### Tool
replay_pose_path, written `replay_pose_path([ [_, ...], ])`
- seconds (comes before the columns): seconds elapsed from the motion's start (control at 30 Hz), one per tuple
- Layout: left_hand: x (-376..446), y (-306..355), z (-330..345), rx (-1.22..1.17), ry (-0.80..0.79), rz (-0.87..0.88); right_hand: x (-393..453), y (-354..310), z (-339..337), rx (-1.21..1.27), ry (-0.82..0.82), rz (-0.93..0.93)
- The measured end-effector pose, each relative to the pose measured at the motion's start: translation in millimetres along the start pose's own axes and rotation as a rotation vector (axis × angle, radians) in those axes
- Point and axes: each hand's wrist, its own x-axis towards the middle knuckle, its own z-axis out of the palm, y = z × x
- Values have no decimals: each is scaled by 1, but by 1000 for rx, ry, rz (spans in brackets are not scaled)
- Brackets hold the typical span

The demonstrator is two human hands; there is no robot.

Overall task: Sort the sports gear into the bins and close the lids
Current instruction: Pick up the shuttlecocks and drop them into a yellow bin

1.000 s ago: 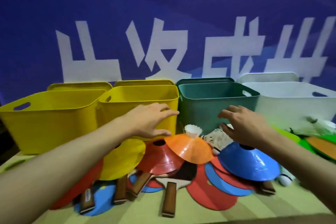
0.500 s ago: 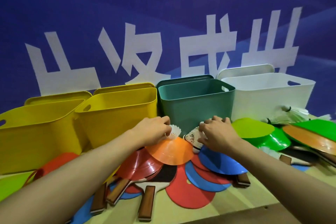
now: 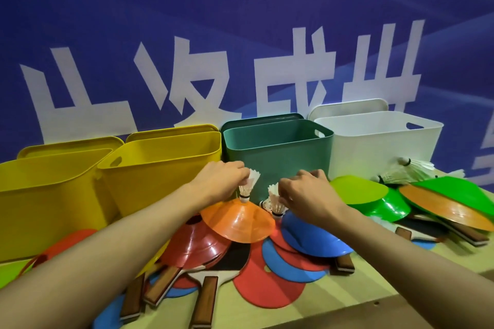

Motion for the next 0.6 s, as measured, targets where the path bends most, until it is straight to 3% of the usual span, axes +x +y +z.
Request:
replay_pose_path([
  [0.23,-42,-52,-25,-16,85,-22,22,-39,-21,65,106,-145],
  [0.43,-133,-121,-35,-100,66,-110,52,-123,-29,61,171,-384],
  [0.6,-226,-187,-42,-12,43,-186,97,-205,-41,62,296,-559],
])
